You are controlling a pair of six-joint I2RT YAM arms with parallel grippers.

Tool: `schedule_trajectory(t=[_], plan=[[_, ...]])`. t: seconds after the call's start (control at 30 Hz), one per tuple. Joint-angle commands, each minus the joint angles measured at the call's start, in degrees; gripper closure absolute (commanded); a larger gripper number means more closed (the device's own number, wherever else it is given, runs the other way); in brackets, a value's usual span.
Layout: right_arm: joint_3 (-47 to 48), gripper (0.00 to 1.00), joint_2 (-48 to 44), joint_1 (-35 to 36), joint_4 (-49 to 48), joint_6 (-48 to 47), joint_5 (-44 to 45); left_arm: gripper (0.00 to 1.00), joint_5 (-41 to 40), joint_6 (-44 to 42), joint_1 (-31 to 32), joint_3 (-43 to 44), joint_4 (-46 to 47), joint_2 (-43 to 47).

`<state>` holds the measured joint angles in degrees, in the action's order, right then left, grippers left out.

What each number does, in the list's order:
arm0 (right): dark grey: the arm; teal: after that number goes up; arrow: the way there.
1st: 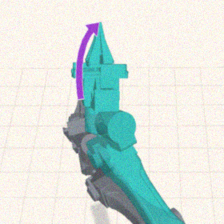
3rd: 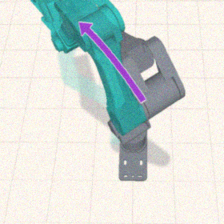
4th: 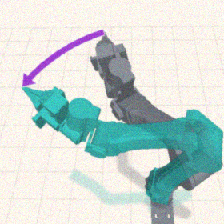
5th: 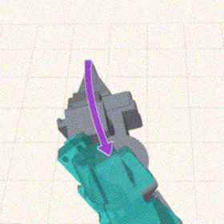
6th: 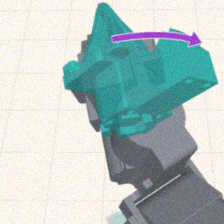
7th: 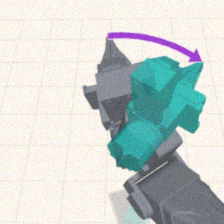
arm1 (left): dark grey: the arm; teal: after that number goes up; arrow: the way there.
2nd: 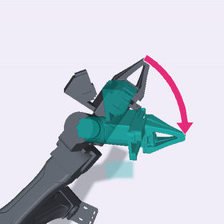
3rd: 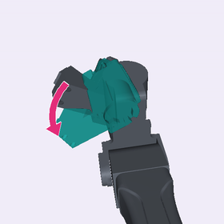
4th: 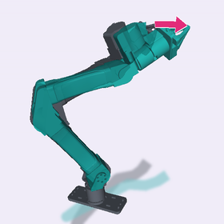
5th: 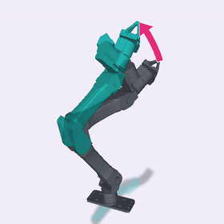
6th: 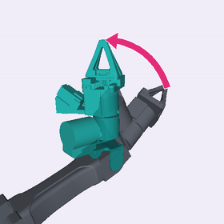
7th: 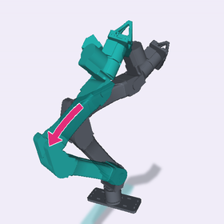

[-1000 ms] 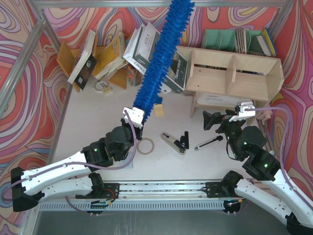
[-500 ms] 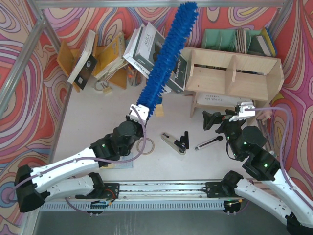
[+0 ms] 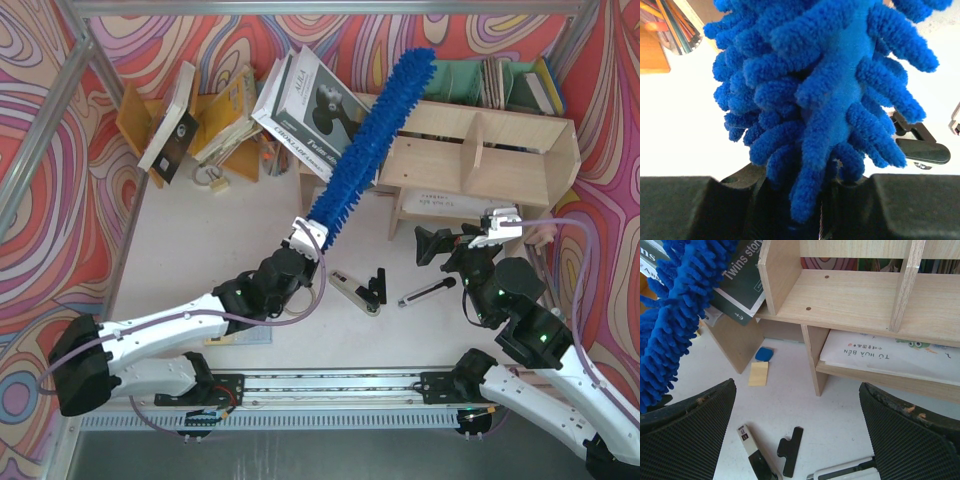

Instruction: Dust the bookshelf with a duster

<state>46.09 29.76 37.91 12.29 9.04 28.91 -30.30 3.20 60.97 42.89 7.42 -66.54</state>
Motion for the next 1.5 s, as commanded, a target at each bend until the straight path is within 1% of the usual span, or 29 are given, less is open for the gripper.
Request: schedule_trajectory(t=[0.0, 0.27, 0.37, 0.5, 0.63, 0.77, 0.97, 1.33, 1.47], plan=[[0.1, 0.01, -0.2, 0.2, -0.4, 0.3, 1.1, 1.0, -1.2, -0.9, -0.3, 2.0, 2.8, 2.5], [0.0, 0.01, -0.2, 0.2, -0.5, 0.5, 1.1, 1.0, -5.9, -4.6, -1.5, 3.3, -1.5, 11.2], [0.1, 0.01, -0.3, 0.2, -0.4, 0.3, 1.3, 1.0, -5.6, -4.5, -2.3, 2.8, -2.4, 13.9], [0.2, 0.01, -0.3, 0.2, -0.4, 0.2, 1.2, 1.0, -5.1, -3.7, -2.7, 2.3, -2.9, 14.2], [0.2, 0.01, -0.1, 0.2, -0.3, 0.2, 1.2, 1.0, -3.2, -1.4, -2.8, 1.2, -1.7, 12.0], [0.1, 0.01, 0.0, 0.3, -0.5, 0.1, 1.3, 1.0, -1.4, 1.0, -2.7, 0.3, 0.8, 7.5], [0.2, 0.01, 0.5, 0.2, -0.8, 0.0, 1.2, 1.0, 4.1, 4.7, -2.5, 0.4, 3.5, 2.1], [0.1, 0.01, 0.6, 0.2, -1.1, -0.2, 1.3, 1.0, 5.3, 9.1, 2.6, 2.0, 6.1, -8.0], [0.2, 0.01, 0.7, 0.2, -1.0, -0.2, 1.3, 1.0, 5.3, 9.9, 3.9, 3.8, 5.4, -9.1]])
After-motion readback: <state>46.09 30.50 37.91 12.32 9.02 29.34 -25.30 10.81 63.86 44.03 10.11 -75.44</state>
